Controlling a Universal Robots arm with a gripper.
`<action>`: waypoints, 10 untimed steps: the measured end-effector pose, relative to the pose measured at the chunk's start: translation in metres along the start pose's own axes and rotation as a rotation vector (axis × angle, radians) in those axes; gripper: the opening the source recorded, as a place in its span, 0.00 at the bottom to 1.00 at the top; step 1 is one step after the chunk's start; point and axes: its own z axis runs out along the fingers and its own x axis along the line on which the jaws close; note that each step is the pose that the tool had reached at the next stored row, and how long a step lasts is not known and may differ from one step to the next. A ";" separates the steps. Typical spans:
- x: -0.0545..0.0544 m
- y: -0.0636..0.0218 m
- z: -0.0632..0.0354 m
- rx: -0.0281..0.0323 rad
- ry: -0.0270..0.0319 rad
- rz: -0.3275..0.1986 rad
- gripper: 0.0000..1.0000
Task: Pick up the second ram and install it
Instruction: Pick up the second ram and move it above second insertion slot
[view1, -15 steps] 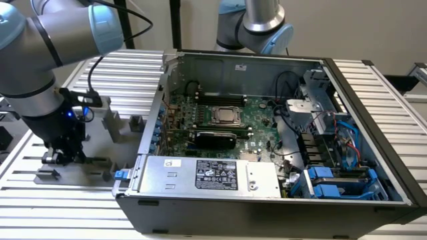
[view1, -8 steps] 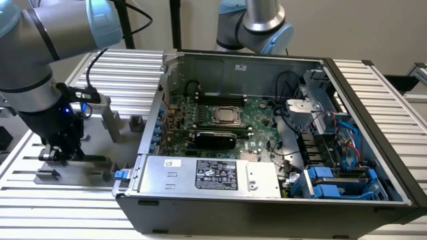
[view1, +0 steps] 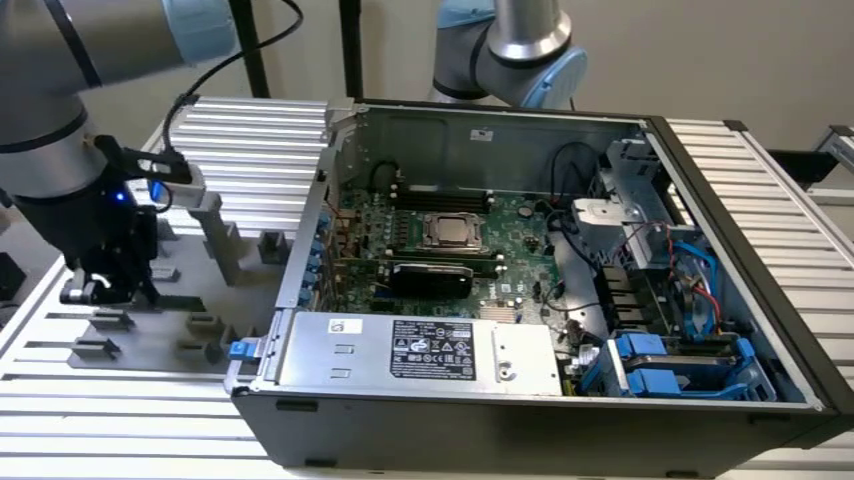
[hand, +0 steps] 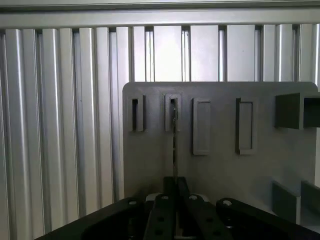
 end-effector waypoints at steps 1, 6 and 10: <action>0.000 0.0001 -0.0045 -0.0001 0.0000 0.000 0.00; 0.000 0.0001 -0.0273 -0.0001 0.0000 0.000 0.00; 0.000 -0.0031 -0.0454 -0.0001 0.0000 0.000 0.00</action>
